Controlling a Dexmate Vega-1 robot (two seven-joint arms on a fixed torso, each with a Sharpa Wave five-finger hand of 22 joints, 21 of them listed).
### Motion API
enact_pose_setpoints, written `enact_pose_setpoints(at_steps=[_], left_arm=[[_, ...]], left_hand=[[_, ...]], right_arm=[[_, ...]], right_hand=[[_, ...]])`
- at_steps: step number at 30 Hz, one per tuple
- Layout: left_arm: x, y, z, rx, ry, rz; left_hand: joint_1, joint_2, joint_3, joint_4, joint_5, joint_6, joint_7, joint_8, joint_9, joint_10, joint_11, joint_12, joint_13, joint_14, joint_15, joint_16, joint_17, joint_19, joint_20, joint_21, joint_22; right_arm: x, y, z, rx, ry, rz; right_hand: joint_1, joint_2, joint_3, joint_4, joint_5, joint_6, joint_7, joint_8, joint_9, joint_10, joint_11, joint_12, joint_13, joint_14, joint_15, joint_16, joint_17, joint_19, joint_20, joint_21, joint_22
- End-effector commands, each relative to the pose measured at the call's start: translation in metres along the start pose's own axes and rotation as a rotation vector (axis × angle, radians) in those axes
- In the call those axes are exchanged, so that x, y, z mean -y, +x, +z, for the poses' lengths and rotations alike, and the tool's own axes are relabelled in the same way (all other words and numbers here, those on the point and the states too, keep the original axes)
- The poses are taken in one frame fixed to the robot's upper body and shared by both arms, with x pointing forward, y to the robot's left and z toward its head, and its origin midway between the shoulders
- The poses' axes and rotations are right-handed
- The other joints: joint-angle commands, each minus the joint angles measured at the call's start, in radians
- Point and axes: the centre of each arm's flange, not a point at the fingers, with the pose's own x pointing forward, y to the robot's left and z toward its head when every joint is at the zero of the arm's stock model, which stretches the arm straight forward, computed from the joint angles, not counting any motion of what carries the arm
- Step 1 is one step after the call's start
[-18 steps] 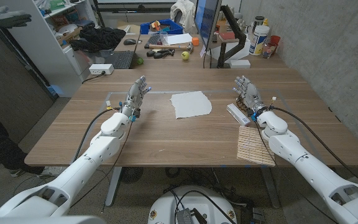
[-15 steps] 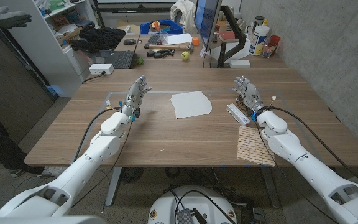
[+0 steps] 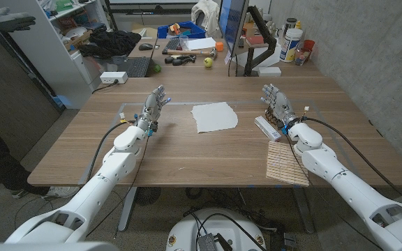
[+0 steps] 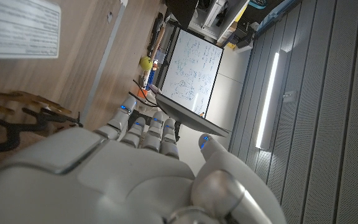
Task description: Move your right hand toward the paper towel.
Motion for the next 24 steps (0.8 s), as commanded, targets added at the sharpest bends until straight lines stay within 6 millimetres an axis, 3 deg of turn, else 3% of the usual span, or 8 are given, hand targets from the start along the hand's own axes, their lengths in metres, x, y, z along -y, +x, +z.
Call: enact_pose_setpoints(at_steps=[1, 24], left_arm=[[-0.001, -0.001, -0.001, 0.0, -0.006, 0.007], [0.001, -0.003, 0.0, -0.001, 0.009, 0.004]], left_hand=[[0.003, 0.079, 0.01, -0.001, 0.005, -0.005, 0.002, 0.006, 0.005, -0.006, 0.001, 0.007, 0.002, -0.069, -0.044, 0.006, 0.004, -0.124, -0.059, 0.005, 0.001], [-0.001, 0.077, 0.014, -0.001, 0.003, -0.004, 0.002, 0.006, 0.005, -0.004, 0.001, 0.008, 0.002, -0.069, -0.044, 0.006, 0.004, -0.123, -0.059, 0.004, 0.001]], right_arm=[[-0.002, 0.005, 0.01, 0.021, -0.076, 0.028], [-0.009, 0.009, 0.028, 0.071, -0.239, 0.097]], right_hand=[[0.012, 0.073, 0.007, -0.005, 0.004, 0.007, 0.001, 0.009, 0.005, 0.009, 0.002, 0.007, 0.003, 0.002, -0.038, 0.002, 0.002, -0.004, -0.11, -0.002, 0.001], [0.023, 0.075, 0.01, -0.011, 0.004, 0.011, -0.001, 0.009, 0.005, 0.01, 0.001, 0.007, 0.003, 0.001, -0.038, 0.001, 0.001, -0.003, -0.109, -0.01, 0.001]])
